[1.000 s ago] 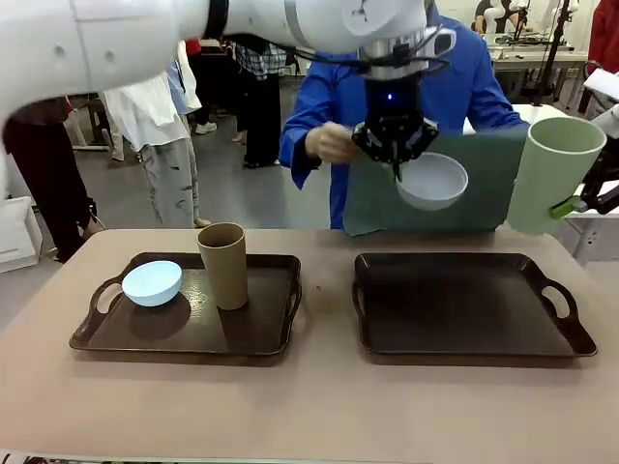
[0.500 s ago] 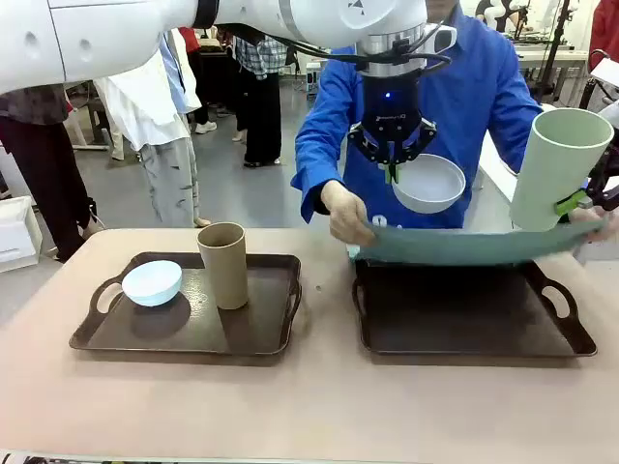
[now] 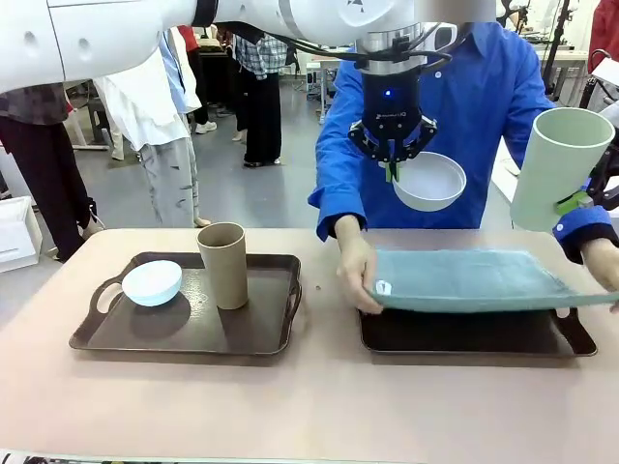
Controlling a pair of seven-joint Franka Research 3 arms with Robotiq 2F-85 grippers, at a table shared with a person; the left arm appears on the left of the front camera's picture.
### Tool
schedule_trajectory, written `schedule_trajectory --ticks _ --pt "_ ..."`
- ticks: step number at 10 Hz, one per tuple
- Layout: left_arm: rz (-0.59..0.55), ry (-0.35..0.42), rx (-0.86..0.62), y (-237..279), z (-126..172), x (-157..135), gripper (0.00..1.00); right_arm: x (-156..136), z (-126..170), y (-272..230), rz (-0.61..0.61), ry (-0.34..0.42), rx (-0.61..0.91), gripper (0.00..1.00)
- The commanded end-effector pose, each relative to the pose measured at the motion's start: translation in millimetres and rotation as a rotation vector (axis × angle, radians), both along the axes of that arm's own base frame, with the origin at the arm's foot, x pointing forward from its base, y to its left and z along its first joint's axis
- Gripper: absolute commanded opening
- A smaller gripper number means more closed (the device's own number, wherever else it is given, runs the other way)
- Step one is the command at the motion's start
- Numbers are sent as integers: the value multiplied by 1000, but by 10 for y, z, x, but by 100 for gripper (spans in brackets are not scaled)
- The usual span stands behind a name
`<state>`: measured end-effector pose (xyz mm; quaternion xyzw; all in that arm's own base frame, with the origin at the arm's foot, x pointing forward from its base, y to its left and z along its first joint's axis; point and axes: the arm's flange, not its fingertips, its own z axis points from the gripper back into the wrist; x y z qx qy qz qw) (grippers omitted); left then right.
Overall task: Set up a tray with a mat and arrange the tableware.
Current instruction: Place the Picnic Bowl and Reusable plastic cup back onto the Handle tray in front of the human's position.
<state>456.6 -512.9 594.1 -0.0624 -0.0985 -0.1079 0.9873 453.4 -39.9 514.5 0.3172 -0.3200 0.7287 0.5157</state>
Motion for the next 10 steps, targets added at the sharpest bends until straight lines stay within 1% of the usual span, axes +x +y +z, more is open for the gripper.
schedule_trajectory --ticks 1,10 --pt "-4 -9 -4 -15 46 19 0 13 0 12 -2 1 -4 0" --pt "-4 -9 -4 -15 46 19 0 13 0 12 -2 1 -4 0"
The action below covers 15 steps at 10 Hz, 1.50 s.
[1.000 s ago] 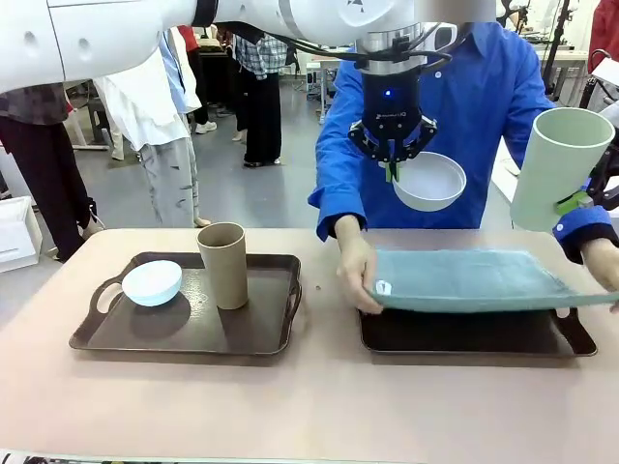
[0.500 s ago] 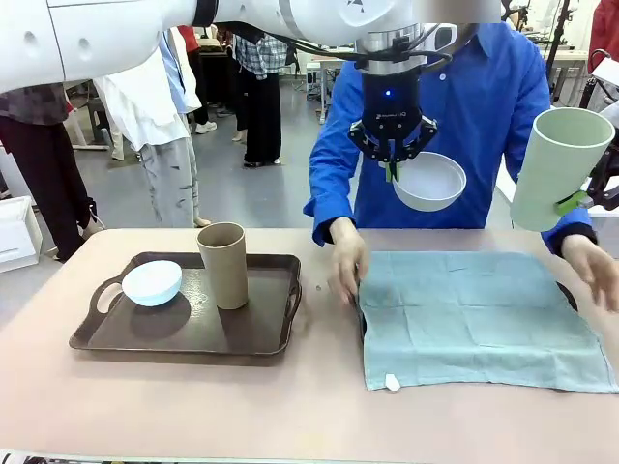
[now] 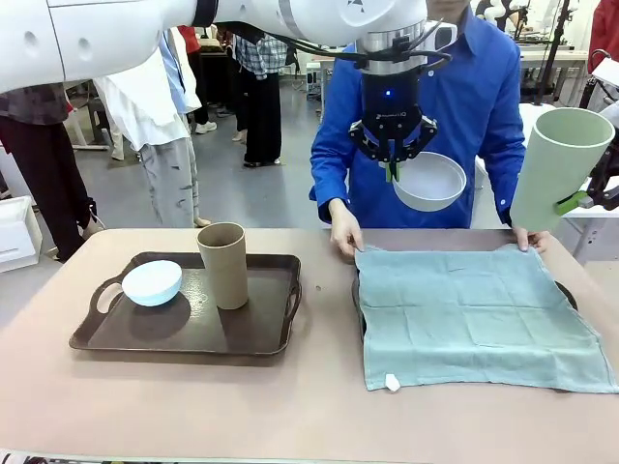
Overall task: Set up a tray with a mat and arrange the tableware.
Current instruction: Place the Picnic Bowl and Reusable plastic cup back onto the Handle tray in front of the human's position.
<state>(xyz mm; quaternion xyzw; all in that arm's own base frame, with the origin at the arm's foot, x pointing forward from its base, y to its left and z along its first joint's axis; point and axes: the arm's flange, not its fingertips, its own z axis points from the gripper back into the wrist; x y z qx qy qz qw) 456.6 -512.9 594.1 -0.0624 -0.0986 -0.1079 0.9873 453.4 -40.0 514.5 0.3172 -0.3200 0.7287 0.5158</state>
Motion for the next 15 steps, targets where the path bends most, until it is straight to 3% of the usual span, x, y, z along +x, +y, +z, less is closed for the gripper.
schedule_trajectory --ticks 1,11,12,15 --pt "-4 -9 -4 -15 46 19 0 13 0 13 -2 1 -4 0" --pt "-4 -9 -4 -15 46 19 0 13 0 13 -2 1 -4 0" --pt "0 0 0 0 0 0 4 0 0 0 0 0 0 82" --pt "28 156 -60 30 -720 264 4 313 -647 -198 43 44 109 82"
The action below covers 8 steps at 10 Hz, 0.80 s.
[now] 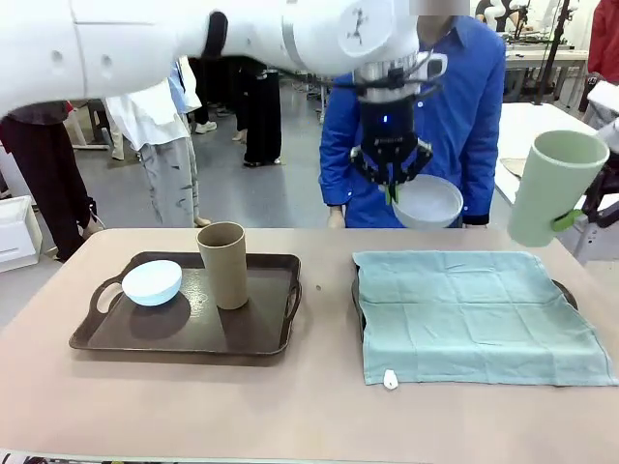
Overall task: Set up a tray with a mat and arrange the tableware.
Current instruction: Place the Picnic Bowl and Reusable plastic cup back onto the Handle tray in front of the human's position.
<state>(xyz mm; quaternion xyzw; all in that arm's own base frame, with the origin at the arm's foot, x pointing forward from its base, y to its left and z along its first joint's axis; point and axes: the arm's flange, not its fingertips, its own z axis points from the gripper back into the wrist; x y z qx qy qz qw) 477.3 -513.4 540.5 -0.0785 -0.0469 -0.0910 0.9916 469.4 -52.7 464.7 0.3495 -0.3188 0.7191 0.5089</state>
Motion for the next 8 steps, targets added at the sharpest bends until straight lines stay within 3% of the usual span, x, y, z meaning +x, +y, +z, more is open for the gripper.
schedule_trajectory --ticks 1,3,5,7,8 --pt "15 71 -37 14 -374 83 4 198 -324 -114 22 0 65 82" --pt "22 114 3 -6 -677 129 4 318 -721 -143 28 30 71 82" --pt "18 109 10 -69 -942 203 4 400 -1086 -124 23 56 51 82" --pt "-2 65 -20 -149 -1069 224 4 460 -1254 -96 16 62 69 82" --pt "-47 19 -42 -155 -977 173 4 442 -1154 -48 -36 70 5 82"
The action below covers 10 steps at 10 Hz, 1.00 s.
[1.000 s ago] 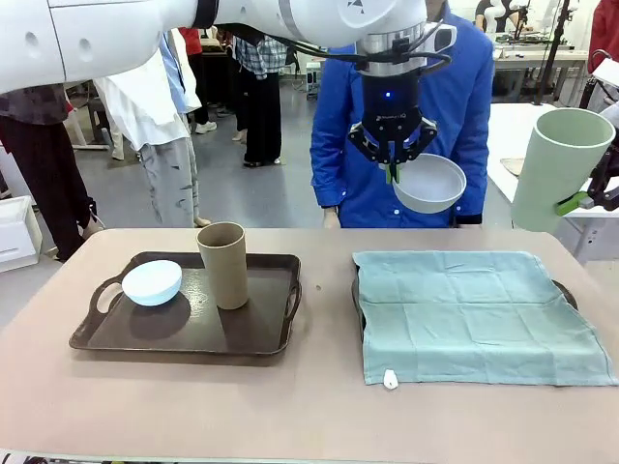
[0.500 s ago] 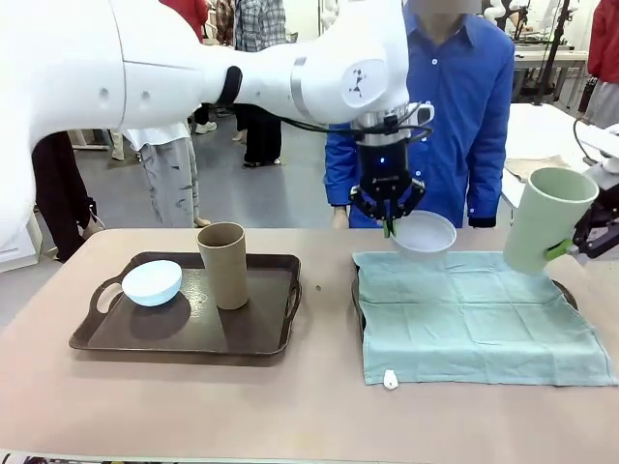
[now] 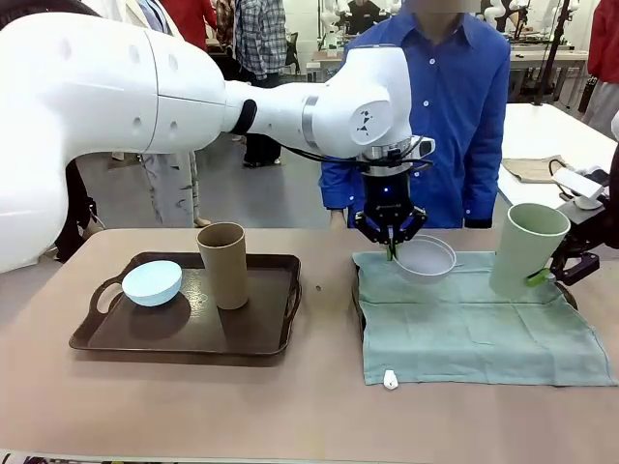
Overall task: Set up a tray with a mat and arrange the tableware.
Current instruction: Place the Picnic Bowl and Reusable plastic cup back onto the Handle tray in front of the human's position.
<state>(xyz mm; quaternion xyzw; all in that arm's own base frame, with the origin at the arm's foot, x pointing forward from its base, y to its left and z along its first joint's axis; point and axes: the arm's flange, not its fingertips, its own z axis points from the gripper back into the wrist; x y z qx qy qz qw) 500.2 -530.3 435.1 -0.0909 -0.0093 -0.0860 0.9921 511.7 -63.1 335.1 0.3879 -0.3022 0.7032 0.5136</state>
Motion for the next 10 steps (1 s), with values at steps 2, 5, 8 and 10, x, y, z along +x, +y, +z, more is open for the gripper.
schedule_trajectory --ticks 2,5,8,10 --pt "19 29 24 48 -18 -6 4 -35 16 -11 10 6 14 82" --pt "-18 15 -5 -41 -117 19 4 67 -61 7 12 47 -2 82" --pt "-39 11 -12 -108 -323 63 4 108 -264 67 9 102 -3 82" --pt "-58 28 -9 -141 -484 95 4 151 -391 59 -4 136 -3 82"
